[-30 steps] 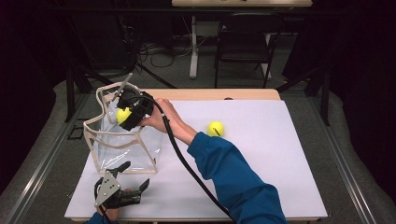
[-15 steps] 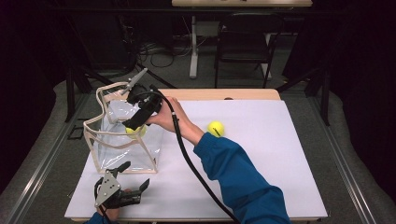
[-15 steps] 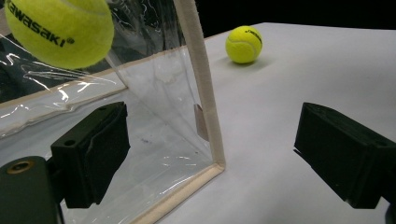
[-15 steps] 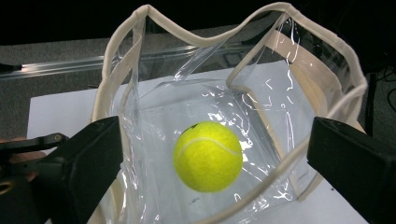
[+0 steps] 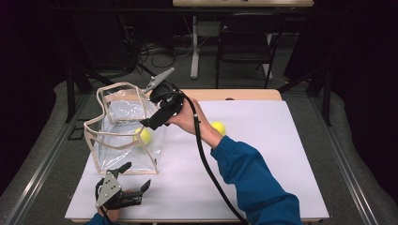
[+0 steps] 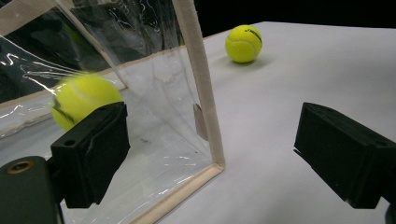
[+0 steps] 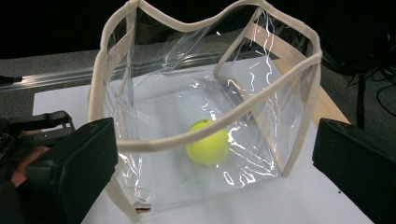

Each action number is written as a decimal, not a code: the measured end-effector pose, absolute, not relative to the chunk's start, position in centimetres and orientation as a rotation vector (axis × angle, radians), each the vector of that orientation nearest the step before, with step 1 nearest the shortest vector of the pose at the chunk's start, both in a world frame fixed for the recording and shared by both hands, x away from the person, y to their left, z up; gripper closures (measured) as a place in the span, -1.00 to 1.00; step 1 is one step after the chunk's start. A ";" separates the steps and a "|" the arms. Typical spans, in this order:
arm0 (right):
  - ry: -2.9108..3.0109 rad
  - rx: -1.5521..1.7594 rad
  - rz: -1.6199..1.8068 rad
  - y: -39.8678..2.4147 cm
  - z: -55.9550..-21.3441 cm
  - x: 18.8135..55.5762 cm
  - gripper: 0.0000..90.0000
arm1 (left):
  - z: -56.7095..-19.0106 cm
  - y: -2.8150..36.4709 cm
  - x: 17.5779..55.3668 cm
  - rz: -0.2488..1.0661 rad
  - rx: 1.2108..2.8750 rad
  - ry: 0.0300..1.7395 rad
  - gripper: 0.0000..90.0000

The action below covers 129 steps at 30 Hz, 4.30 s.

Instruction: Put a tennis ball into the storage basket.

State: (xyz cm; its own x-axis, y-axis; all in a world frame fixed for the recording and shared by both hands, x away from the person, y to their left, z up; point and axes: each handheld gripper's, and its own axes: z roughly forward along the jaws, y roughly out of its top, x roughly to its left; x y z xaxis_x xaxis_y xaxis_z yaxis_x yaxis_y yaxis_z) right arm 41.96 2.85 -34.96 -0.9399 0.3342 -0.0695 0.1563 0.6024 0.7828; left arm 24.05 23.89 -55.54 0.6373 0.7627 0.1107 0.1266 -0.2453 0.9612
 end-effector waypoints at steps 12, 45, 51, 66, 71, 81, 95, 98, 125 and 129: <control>2.594 0.435 1.256 -0.7 -35.8 41.3 -1.00 | -55.6 23.9 24.1 0.711 1.742 0.727 -0.78; 2.616 0.582 1.248 -7.6 -43.6 39.9 -1.00 | -55.6 23.7 24.1 0.716 1.744 0.731 -0.78; 2.615 0.621 1.263 -8.5 -44.9 39.9 -1.00 | -55.6 23.7 24.2 0.715 1.745 0.733 -0.78; 2.632 0.665 1.205 -10.6 -47.7 38.9 -1.00 | -55.6 23.8 24.1 0.717 1.744 0.735 -0.78; 2.621 0.693 1.208 -11.6 -48.4 38.7 -1.00 | -55.6 23.7 24.1 0.717 1.747 0.734 -0.78; 2.598 0.761 1.239 -13.4 -49.9 38.5 -1.00 | -55.6 23.7 24.1 0.721 1.749 0.732 -0.78; 2.605 0.815 1.178 -14.8 -51.0 38.3 -1.00 | -55.6 23.7 24.1 0.719 1.749 0.724 -0.78; 2.600 0.817 1.174 -15.0 -50.9 38.2 -1.00 | -55.6 23.7 24.1 0.720 1.748 0.726 -0.78; 2.515 0.898 1.115 -17.4 -50.5 39.2 -1.00 | -55.6 23.6 24.1 0.722 1.751 0.724 -0.78; 2.504 0.911 1.087 -17.2 -50.5 39.7 -1.00 | -55.6 23.6 24.1 0.723 1.747 0.723 -0.78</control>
State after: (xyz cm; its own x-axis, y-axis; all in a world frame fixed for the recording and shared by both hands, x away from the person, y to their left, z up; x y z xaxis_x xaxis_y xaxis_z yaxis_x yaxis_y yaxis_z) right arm 39.67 -17.25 -50.54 -0.7683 0.6400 0.0084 0.4432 0.5225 0.7284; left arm 24.07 23.62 -55.56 0.6333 0.7642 0.1223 0.1218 -0.2546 0.9594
